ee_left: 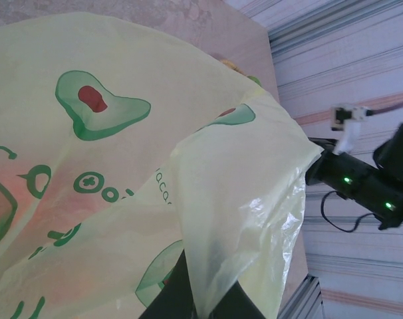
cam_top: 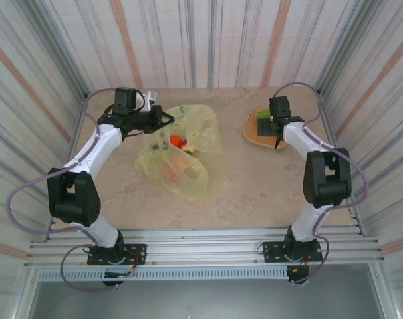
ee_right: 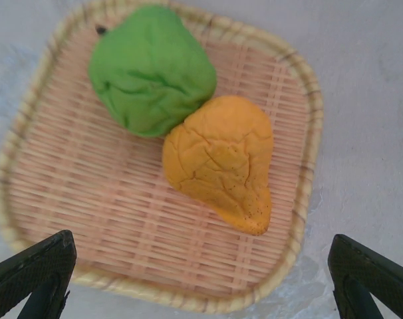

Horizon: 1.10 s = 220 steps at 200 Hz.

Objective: Place the fruits into the plastic bag

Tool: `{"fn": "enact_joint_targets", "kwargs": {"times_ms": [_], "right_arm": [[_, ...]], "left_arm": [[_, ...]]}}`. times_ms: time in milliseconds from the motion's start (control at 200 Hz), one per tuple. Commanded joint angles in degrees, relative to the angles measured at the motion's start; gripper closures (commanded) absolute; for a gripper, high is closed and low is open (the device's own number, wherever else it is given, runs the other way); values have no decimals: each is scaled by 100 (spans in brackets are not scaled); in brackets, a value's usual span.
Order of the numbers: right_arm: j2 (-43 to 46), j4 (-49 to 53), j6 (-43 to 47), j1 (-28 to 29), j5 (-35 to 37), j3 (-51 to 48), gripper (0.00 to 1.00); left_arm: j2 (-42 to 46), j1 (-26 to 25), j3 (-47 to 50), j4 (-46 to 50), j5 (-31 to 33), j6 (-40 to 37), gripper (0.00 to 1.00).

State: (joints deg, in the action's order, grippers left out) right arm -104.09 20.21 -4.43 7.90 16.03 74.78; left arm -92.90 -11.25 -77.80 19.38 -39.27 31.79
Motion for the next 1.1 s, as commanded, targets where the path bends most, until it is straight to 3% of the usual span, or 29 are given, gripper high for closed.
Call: {"fn": "enact_joint_targets", "kwargs": {"times_ms": [0, 371, 1097], "right_arm": [[-465, 463, 589, -58, 505, 448, 0], [-1522, 737, 1261, -100, 910, 1301, 6], [-2228, 897, 1533, -183, 749, 2067, 25]], "left_arm": [[185, 17, 72, -91, -118, 38, 100], [150, 36, 87, -125, -143, 73, 100], [96, 52, 85, -120, -177, 90, 100]]}}
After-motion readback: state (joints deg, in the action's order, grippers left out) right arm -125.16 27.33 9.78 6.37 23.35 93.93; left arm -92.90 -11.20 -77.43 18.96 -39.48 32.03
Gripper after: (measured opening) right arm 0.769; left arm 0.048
